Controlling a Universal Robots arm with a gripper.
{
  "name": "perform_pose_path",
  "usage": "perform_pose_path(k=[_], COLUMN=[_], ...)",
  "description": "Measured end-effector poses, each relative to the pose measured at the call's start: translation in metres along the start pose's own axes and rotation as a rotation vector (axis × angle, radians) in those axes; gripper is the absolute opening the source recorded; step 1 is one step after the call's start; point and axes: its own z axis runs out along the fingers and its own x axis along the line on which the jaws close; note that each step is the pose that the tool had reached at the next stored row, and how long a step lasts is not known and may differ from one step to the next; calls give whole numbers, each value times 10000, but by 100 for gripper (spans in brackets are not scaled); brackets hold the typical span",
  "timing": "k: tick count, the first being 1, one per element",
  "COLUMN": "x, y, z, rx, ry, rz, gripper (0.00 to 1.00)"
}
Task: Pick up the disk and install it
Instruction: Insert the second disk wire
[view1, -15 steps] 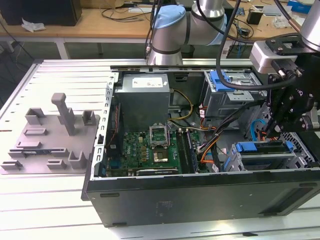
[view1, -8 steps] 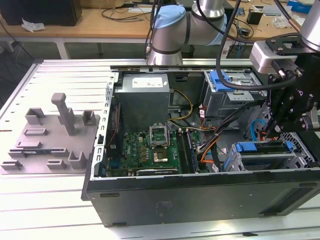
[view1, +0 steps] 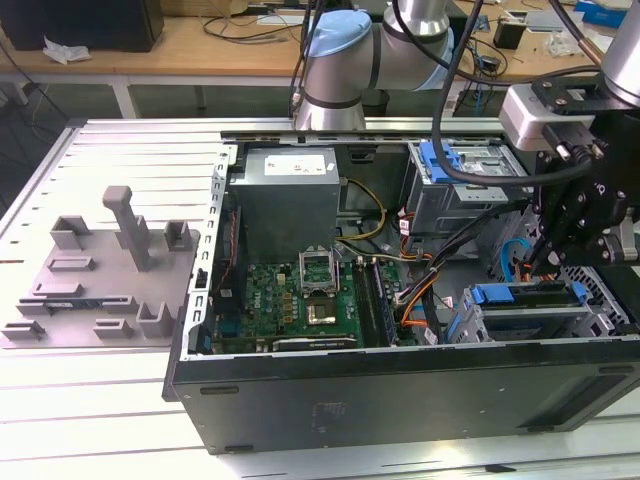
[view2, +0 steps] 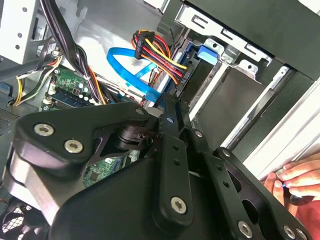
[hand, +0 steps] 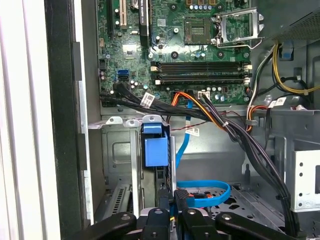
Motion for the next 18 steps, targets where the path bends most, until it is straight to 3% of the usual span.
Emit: perform_pose_path(k=[18], x=[29], y=[11], z=[50], rx=[-3], ry=[-35], rz=[-33], gripper=[16])
